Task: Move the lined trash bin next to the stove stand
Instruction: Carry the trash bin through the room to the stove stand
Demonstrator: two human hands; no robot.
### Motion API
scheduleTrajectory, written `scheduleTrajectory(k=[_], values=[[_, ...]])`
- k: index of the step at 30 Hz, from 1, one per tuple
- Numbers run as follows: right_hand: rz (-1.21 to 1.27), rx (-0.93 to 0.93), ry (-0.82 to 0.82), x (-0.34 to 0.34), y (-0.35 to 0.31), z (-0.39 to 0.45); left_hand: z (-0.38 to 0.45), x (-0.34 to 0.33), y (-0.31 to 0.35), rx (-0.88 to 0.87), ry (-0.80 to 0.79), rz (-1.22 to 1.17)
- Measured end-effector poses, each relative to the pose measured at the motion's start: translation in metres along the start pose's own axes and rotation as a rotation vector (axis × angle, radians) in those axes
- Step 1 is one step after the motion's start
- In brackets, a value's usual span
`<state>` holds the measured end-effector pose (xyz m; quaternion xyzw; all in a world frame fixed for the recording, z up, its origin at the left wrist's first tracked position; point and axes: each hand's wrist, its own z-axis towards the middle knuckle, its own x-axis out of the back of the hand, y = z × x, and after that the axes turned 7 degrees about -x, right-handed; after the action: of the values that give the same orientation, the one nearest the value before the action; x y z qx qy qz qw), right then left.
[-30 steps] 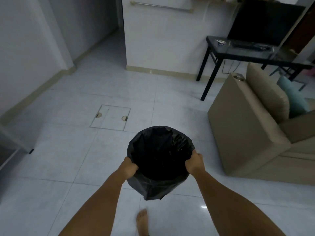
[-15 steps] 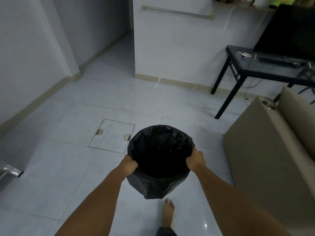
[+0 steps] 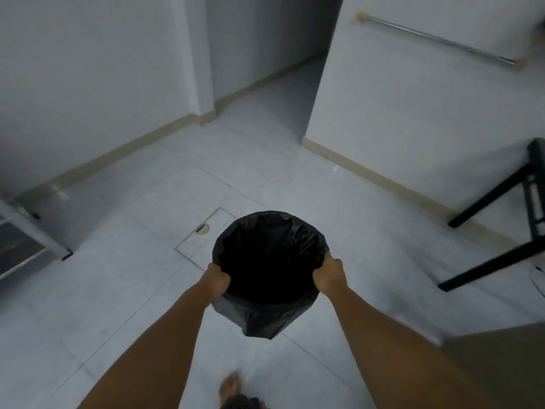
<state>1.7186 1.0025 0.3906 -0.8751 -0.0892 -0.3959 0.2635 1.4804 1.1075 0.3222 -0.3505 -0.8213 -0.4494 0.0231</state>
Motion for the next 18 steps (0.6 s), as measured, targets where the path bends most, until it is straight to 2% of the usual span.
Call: scheduleTrajectory(k=[8,18], values=[[-0.154,0.220,-0.098,-0.015,-0.129,0.099,0.056,0.056,0.029,0.091,0.233,-0.154],[-0.275,0.476,-0.182,-0.025,-0.274,0.172,0.111,0.121,0.066,0.213,0.473,-0.293]])
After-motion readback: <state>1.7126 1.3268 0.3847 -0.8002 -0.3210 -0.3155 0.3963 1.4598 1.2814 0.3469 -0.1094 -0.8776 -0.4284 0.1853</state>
